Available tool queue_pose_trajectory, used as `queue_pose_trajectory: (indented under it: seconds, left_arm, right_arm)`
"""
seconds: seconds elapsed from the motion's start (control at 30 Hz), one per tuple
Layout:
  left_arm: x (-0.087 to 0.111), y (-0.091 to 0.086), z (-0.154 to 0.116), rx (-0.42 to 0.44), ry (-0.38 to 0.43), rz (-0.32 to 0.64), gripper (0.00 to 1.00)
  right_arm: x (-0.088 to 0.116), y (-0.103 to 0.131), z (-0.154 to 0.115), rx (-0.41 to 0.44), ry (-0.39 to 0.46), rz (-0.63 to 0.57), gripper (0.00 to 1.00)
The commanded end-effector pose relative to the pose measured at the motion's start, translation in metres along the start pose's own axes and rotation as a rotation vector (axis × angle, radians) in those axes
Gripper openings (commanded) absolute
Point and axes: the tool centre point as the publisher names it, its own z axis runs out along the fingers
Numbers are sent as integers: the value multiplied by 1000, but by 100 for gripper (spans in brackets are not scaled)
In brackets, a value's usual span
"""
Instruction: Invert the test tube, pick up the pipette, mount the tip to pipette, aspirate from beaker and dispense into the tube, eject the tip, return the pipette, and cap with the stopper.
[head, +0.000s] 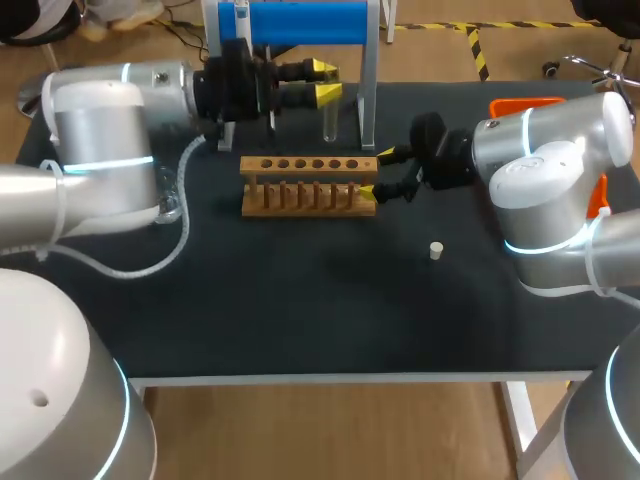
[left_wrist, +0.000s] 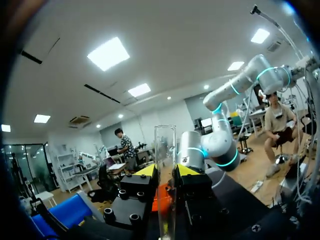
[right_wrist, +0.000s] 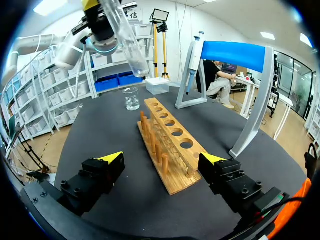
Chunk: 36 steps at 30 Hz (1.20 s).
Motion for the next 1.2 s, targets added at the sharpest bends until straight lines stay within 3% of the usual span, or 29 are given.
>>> queue_pose_trajectory:
  seconds: [0.03, 0.2, 0.3, 0.9, 1.2]
  left_arm:
    - [-12, 6, -1, -6, 29, -71, 0]
    - [-16, 13, -7, 0, -12, -172, 0]
    - [-17, 15, -10, -11, -66, -183, 0]
    - [-17, 15, -10, -11, -66, -183, 0]
    - [-38, 26, -12, -47, -5, -272, 0]
  right_arm:
    - [0, 0, 0, 0, 0, 0, 100]
    - [0, 0, 0, 0, 0, 0, 100]
    - [0, 0, 0, 0, 0, 0, 100]
    - [0, 0, 0, 0, 0, 0, 100]
    - [0, 0, 0, 0, 0, 0, 100]
